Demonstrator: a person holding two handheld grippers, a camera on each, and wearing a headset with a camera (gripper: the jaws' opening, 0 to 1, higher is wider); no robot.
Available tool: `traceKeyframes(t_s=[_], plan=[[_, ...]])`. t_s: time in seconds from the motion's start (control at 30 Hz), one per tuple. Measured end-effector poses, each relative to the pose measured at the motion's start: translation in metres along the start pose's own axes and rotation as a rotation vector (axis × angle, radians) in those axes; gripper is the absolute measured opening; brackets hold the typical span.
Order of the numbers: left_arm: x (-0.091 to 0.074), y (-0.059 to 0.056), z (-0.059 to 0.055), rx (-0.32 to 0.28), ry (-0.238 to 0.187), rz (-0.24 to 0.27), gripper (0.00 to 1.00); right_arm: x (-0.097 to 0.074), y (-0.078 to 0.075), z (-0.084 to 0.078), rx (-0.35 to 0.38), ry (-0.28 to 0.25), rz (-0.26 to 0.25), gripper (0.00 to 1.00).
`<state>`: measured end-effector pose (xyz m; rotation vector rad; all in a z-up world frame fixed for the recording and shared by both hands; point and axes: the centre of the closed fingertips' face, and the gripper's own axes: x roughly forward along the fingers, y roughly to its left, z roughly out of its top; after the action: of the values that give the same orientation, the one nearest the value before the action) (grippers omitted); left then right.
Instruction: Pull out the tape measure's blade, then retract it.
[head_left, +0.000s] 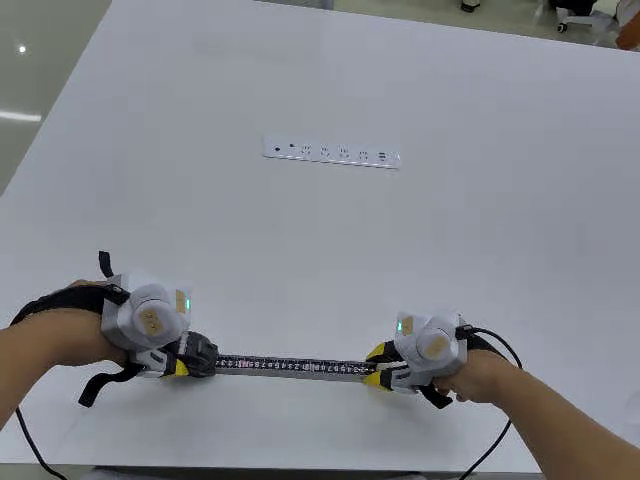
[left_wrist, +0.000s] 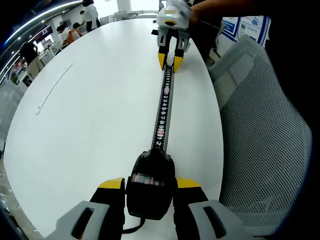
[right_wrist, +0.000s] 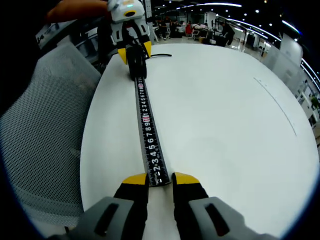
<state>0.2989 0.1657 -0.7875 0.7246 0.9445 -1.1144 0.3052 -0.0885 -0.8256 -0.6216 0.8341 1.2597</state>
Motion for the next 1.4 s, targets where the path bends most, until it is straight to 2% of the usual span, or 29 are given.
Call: traceKeyframes(t_s=[0.07, 0.1, 0.23, 0.3, 0.4, 0.5, 0.6, 0.67, 0.8, 0.87, 0.97, 1.07, 1.13, 1.2, 1.23, 1.3, 1.4], plan=[[-0.003, 0.001, -0.008, -0.054, 0.015, 0.012, 0.35, -0.001, 0.003, -0.001, 0.044, -0.015, -0.004, 0.22], [-0.003, 0.002, -0.011, -0.064, 0.016, 0.012, 0.35, -0.002, 0.004, -0.001, 0.048, -0.022, -0.010, 0.24], [-0.011, 0.002, -0.016, -0.157, -0.037, 0.029, 0.42, -0.006, 0.007, -0.007, 0.089, -0.036, -0.048, 0.28], [-0.012, 0.005, -0.022, -0.202, -0.064, 0.049, 0.45, -0.009, 0.010, -0.006, 0.159, -0.070, -0.073, 0.31], [-0.016, 0.006, -0.028, -0.271, -0.101, 0.082, 0.53, -0.013, 0.012, -0.009, 0.154, -0.078, -0.113, 0.37], [-0.021, 0.004, -0.033, -0.346, -0.139, 0.089, 0.60, -0.020, 0.014, -0.011, 0.177, -0.097, -0.138, 0.41], [-0.026, 0.002, -0.038, -0.392, -0.171, 0.101, 0.61, -0.027, 0.016, -0.013, 0.178, -0.114, -0.166, 0.39], [-0.029, 0.000, -0.040, -0.440, -0.199, 0.119, 0.61, -0.033, 0.017, -0.015, 0.197, -0.125, -0.185, 0.42], [-0.037, 0.000, -0.044, -0.500, -0.260, 0.178, 0.68, -0.045, 0.015, -0.016, 0.220, -0.150, -0.232, 0.45], [-0.039, 0.000, -0.047, -0.521, -0.276, 0.201, 0.72, -0.052, 0.013, -0.014, 0.223, -0.171, -0.262, 0.48], [-0.048, 0.001, -0.044, -0.594, -0.350, 0.241, 0.76, -0.062, 0.012, -0.011, 0.265, -0.209, -0.298, 0.54], [-0.052, -0.004, -0.045, -0.573, -0.356, 0.259, 0.80, -0.068, 0.014, -0.014, 0.288, -0.220, -0.308, 0.58], [-0.055, -0.007, -0.044, -0.597, -0.384, 0.262, 0.82, -0.072, 0.016, -0.018, 0.299, -0.226, -0.321, 0.60], [-0.057, -0.009, -0.047, -0.597, -0.385, 0.272, 0.82, -0.076, 0.017, -0.020, 0.312, -0.228, -0.326, 0.61], [-0.059, -0.009, -0.047, -0.593, -0.402, 0.286, 0.83, -0.079, 0.018, -0.023, 0.320, -0.229, -0.339, 0.62], [-0.064, -0.007, -0.041, -0.620, -0.471, 0.314, 0.86, -0.081, 0.021, -0.026, 0.335, -0.231, -0.341, 0.65], [-0.071, -0.006, -0.041, -0.635, -0.522, 0.350, 0.89, -0.084, 0.024, -0.029, 0.354, -0.242, -0.348, 0.72]])
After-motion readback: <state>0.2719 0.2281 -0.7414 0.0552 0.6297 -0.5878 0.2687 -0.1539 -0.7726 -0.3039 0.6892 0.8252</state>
